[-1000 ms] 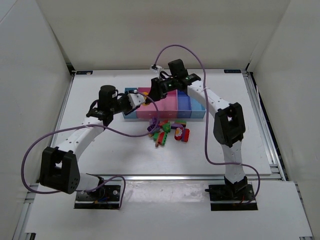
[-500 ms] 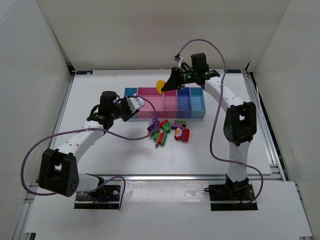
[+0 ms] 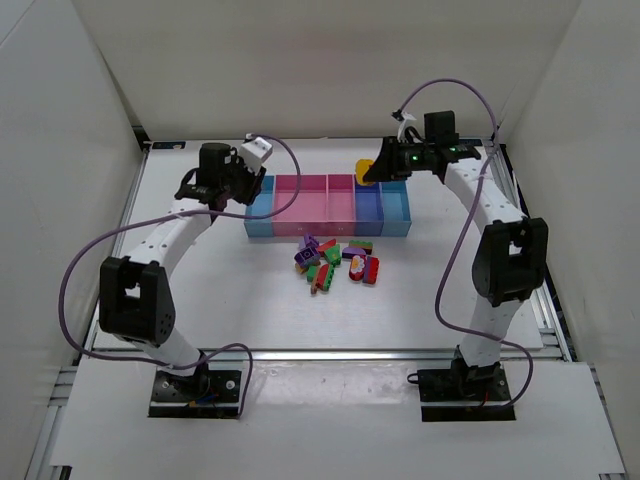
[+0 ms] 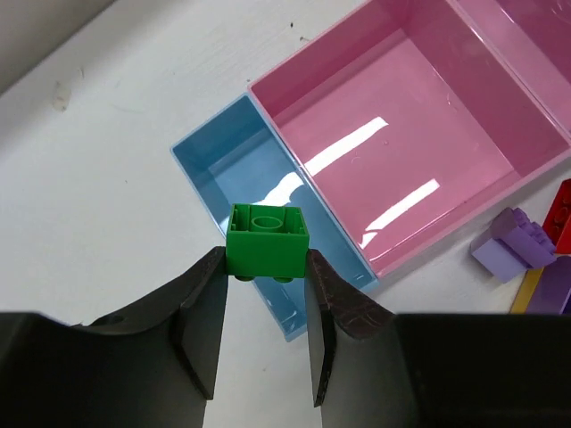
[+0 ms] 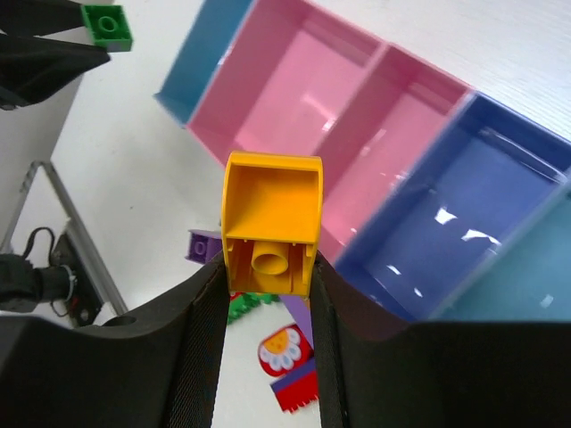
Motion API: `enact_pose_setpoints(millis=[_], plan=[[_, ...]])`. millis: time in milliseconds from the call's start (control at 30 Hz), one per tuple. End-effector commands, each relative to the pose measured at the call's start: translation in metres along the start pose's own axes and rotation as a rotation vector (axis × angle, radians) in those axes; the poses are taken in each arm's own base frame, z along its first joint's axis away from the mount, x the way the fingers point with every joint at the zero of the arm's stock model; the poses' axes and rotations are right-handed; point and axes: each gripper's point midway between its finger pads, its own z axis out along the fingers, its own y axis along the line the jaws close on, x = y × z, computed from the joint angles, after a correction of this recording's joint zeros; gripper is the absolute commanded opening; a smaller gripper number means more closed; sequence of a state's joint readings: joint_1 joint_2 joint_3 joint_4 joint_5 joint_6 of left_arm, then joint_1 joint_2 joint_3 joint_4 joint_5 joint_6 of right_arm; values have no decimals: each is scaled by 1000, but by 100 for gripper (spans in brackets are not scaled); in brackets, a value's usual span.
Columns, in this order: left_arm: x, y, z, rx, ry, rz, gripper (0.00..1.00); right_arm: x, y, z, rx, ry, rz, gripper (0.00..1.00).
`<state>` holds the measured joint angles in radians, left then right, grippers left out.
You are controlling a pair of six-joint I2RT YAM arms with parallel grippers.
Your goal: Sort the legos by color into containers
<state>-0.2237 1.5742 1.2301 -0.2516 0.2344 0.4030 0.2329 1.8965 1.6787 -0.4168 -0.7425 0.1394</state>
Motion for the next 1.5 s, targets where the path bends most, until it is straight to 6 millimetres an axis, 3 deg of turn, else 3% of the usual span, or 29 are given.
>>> enact_pose_setpoints(millis=[0, 400, 500, 633, 767, 867, 1133, 1400, 1467], plan=[[2, 2, -3, -28, 63, -143, 10, -10, -4, -26, 64, -41, -59, 0], [21, -3, 17, 0, 151, -209, 14, 2, -25, -35, 94, -18, -33, 0], [25, -3, 19, 1, 165, -211, 20, 6, -36, -38, 122, -15, -14, 0], [29, -1, 21, -10, 185, -213, 36, 10, -51, -45, 169, -15, 12, 0], [31, -1, 24, -14, 192, -224, 41, 14, -63, -51, 202, -13, 18, 0], [32, 1, 27, -19, 197, -226, 51, 18, -71, -55, 224, -6, 21, 0], [21, 3, 27, -21, 148, -215, 79, 33, -87, -55, 259, 33, -1, 0], [-7, 7, 19, -24, 52, -224, 80, 47, -104, -55, 325, 75, 0, 0], [-12, 9, 18, -32, 42, -222, 82, 52, -113, -55, 358, 89, 4, 6]])
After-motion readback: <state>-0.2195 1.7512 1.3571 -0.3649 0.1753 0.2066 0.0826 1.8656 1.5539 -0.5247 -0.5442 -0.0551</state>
